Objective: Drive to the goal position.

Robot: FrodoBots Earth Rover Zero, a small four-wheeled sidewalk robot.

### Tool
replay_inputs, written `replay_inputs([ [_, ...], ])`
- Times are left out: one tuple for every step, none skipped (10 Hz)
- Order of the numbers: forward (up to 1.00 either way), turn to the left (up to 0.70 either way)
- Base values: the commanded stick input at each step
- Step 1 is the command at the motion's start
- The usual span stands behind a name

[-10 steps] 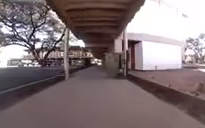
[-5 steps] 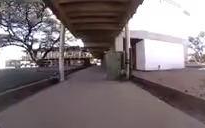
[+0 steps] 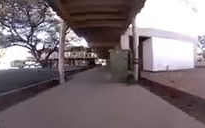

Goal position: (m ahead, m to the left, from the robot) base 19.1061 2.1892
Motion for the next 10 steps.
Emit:
replay_inputs([
  [1.00,0.01],
  [1.00,0.01],
  [1.00,0.01],
  [1.00,0.01],
  [1.00,0.01],
  [1.00,0.01],
  [1.00,0.01],
  [1.00,0.01],
  [1.00,0.01],
  [1.00,0.01],
])
